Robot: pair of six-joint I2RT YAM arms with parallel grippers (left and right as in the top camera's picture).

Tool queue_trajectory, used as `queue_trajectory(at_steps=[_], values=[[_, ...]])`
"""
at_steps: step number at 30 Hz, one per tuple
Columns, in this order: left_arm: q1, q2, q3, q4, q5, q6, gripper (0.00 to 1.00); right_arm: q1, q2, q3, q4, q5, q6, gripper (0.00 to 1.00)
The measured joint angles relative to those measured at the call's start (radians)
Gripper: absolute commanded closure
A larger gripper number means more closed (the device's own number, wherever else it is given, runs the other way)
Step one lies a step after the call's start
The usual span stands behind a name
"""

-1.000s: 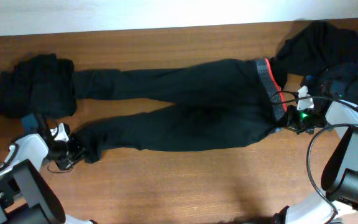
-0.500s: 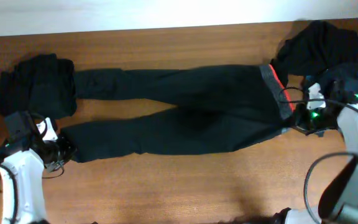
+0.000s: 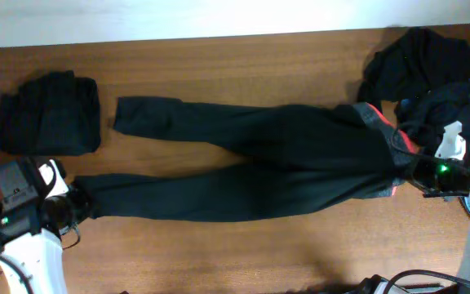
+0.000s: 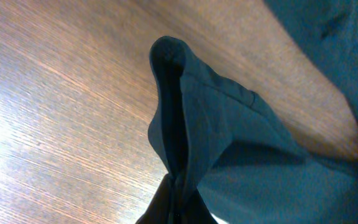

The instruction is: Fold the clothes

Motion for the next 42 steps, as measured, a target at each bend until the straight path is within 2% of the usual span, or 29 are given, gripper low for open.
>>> queue_trajectory(at_steps=[9, 14, 20, 26, 34, 42], values=[[0.0, -0.049, 0.0, 0.061, -0.046, -0.045, 0.99, -0.002, 0.014, 0.0, 0.029, 0.033, 0.013, 0.96], [0.0, -0.035, 0.0, 0.237, -0.049, -0.091, 0.99, -0.002, 0.018, 0.0, 0.13, 0.032, 0.02, 0.96], [-0.025, 0.146, 0.005, 0.435, -0.049, -0.134, 0.99, -0.001, 0.063, 0.0, 0.293, 0.004, 0.025, 0.96], [-0.15, 0.35, 0.005, 0.655, -0.057, -0.16, 0.99, 0.079, 0.194, 0.0, 0.489, -0.002, 0.03, 0.96], [-0.284, 0.399, 0.005, 0.854, -0.169, -0.187, 0.99, 0.175, 0.313, 0.0, 0.649, 0.035, 0.046, 0.96], [-0.293, 0.443, 0.006, 0.947, -0.277, -0.203, 0.99, 0.176, 0.36, 0.0, 0.771, 0.087, 0.048, 0.96]])
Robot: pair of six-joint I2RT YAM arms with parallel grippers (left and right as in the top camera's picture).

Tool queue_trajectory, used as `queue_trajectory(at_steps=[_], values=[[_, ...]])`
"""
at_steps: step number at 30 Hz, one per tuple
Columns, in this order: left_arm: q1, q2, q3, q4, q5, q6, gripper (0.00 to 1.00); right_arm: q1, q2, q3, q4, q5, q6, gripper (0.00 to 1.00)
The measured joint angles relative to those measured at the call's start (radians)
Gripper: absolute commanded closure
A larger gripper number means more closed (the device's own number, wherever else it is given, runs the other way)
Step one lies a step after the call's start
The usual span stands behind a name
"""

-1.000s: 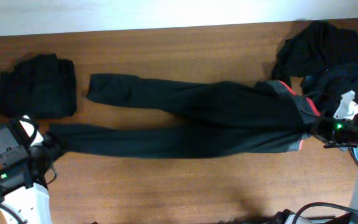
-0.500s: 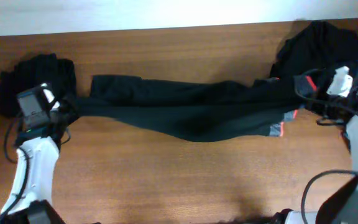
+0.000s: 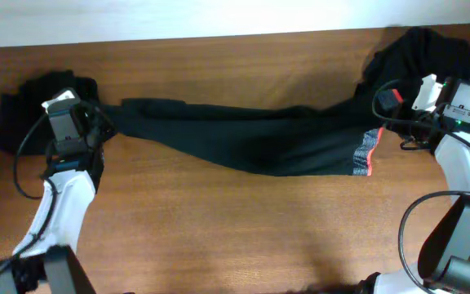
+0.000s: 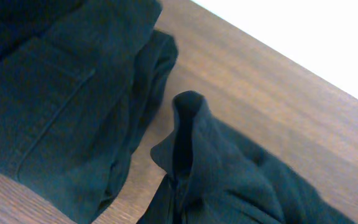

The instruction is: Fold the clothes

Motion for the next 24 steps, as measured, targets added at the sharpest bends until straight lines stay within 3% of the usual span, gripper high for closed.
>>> queue_trajectory(at_steps=[15, 16, 17, 18, 20, 24], values=[[-0.002, 0.321, 0.137, 0.066, -0.026, -0.003, 0.99, 0.0, 0.148, 0.0, 0.136, 0.018, -0.008, 0.96], [-0.002, 0.337, 0.157, 0.068, -0.026, -0.003, 0.96, 0.0, 0.149, 0.0, 0.144, 0.018, -0.01, 0.87], [-0.002, 0.349, 0.173, 0.068, -0.026, -0.002, 0.7, 0.0, 0.149, 0.0, 0.149, 0.018, -0.011, 0.37], [-0.002, 0.36, 0.186, 0.069, -0.026, -0.003, 0.46, 0.0, 0.15, 0.0, 0.155, 0.018, -0.011, 0.03], [-0.003, 0.383, 0.209, 0.082, -0.03, -0.003, 0.04, 0.0, 0.15, 0.0, 0.166, 0.026, -0.013, 0.01], [-0.003, 0.403, 0.222, 0.089, -0.04, -0.004, 0.01, 0.0, 0.15, 0.0, 0.161, 0.033, -0.016, 0.01]])
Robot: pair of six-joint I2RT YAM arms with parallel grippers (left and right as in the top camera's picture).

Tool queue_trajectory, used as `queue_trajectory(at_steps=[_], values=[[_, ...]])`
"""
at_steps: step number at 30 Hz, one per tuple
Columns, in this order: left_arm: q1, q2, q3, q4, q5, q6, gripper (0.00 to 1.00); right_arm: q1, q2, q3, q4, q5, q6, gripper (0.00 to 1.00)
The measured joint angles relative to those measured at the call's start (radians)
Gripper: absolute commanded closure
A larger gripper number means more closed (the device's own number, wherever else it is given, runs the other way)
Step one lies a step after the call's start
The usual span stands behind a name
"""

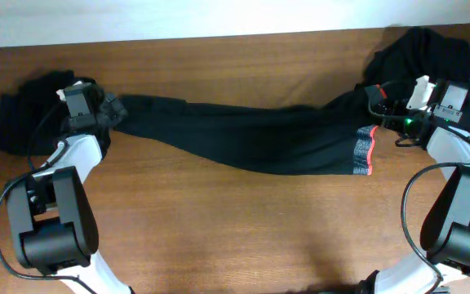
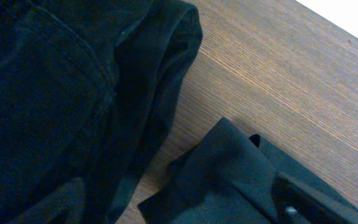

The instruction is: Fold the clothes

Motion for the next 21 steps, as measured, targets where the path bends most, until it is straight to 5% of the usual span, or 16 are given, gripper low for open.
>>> queue_trajectory(at_steps=[13, 21], values=[[0.0, 0.002, 0.087, -0.263, 0.023, -0.001, 0.01, 0.0, 0.0, 0.122, -0.528, -0.042, 0.013, 0.02], [0.0, 0.002, 0.105, -0.334, 0.023, 0.022, 0.01, 0.0, 0.0, 0.066, -0.557, -0.048, 0.004, 0.21]])
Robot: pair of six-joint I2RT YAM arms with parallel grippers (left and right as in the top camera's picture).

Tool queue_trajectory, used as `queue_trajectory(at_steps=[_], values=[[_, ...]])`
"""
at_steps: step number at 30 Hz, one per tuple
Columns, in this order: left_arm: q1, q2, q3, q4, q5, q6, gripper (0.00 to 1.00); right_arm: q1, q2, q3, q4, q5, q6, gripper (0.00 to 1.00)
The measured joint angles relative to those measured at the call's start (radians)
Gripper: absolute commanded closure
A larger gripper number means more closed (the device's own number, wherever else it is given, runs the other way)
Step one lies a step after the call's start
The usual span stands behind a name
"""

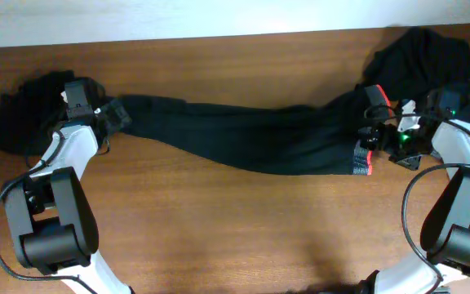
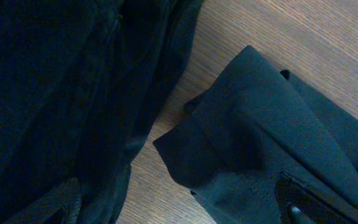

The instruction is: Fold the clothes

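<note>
A pair of black trousers (image 1: 243,135) lies folded lengthwise across the table, one leg on the other. Its cuffs (image 2: 241,118) are at the left and its red-striped waistband (image 1: 364,155) is at the right. My left gripper (image 1: 113,114) stands open at the cuff end. In the left wrist view the cuff lies loose on the wood between the spread fingers (image 2: 297,202) of that gripper (image 2: 179,208). My right gripper (image 1: 371,122) hovers at the waistband's far corner; its jaws do not show clearly.
A folded black garment (image 1: 31,114) sits at the far left, right beside the cuffs and large in the left wrist view (image 2: 55,93). A heap of dark clothes (image 1: 423,57) fills the back right corner. Bare wooden tabletop (image 1: 235,229) lies in front.
The left gripper has shifted a little over the cuff, still open. The right gripper has moved from the back edge of the waist toward the front, nearer the red stripe.
First the trousers lay with legs apart, my left gripper shut on the near leg's cuff at the front left. Then the near leg lay over the far leg, with the cuff still held beside the folded pile. After that the left gripper was open and the cuff rested on the table.
</note>
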Motion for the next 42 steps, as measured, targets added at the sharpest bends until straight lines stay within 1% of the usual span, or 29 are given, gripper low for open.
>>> queue_trajectory(at_steps=[7, 12, 16, 18, 21, 22, 23, 24, 25, 26, 28, 30, 33, 37, 42], values=[[0.0, 0.0, 0.0, -0.001, 0.0, 0.003, 0.01, 0.0, 0.0, -0.091, 0.149, -0.002, -0.019, 0.23], [-0.006, 0.0, 0.0, -0.004, 0.0, 0.003, 0.01, 0.0, 0.0, -0.171, 0.331, -0.026, -0.053, 0.27], [-0.007, 0.0, 0.0, -0.004, 0.0, 0.003, 0.01, 0.0, 0.0, -0.201, 0.416, -0.054, -0.079, 0.32], [-0.007, 0.0, 0.0, -0.004, 0.0, 0.003, 0.01, 0.0, 0.0, -0.206, 0.43, -0.058, -0.082, 0.38], [-0.007, 0.0, 0.0, -0.004, 0.0, 0.003, 0.01, 0.002, 0.0, -0.22, 0.459, -0.077, -0.085, 0.62], [-0.007, 0.0, 0.0, -0.004, 0.0, 0.003, 0.01, 0.004, 0.0, -0.225, 0.472, -0.087, -0.082, 0.65], [-0.007, 0.0, 0.0, -0.004, 0.0, 0.003, 0.01, 0.009, 0.0, -0.228, 0.486, -0.101, -0.086, 0.74], [-0.007, 0.0, 0.0, -0.004, 0.0, 0.003, 0.01, 0.011, 0.0, -0.229, 0.491, -0.104, -0.088, 0.81], [-0.007, 0.0, 0.0, -0.004, 0.0, 0.003, 0.01, 0.019, 0.0, -0.23, 0.499, -0.116, -0.085, 0.86], [-0.007, 0.0, 0.0, -0.004, 0.0, 0.003, 0.01, 0.024, 0.0, -0.23, 0.501, -0.12, -0.086, 0.87], [-0.007, 0.0, 0.0, -0.004, 0.0, 0.003, 0.01, 0.029, 0.0, -0.23, 0.502, -0.127, -0.083, 0.93], [-0.007, 0.0, 0.0, -0.004, 0.0, 0.003, 0.01, 0.03, 0.0, -0.23, 0.5, -0.132, -0.08, 0.96], [-0.007, 0.0, 0.0, -0.005, 0.0, 0.003, 0.01, 0.03, 0.0, -0.217, 0.454, -0.135, -0.078, 0.96], [-0.007, 0.0, 0.0, -0.005, 0.0, 0.003, 0.01, 0.03, -0.011, -0.099, 0.303, -0.136, -0.077, 0.96], [-0.007, 0.0, 0.0, -0.005, 0.0, 0.003, 0.01, 0.03, -0.05, 0.069, 0.238, -0.144, -0.078, 0.96]])
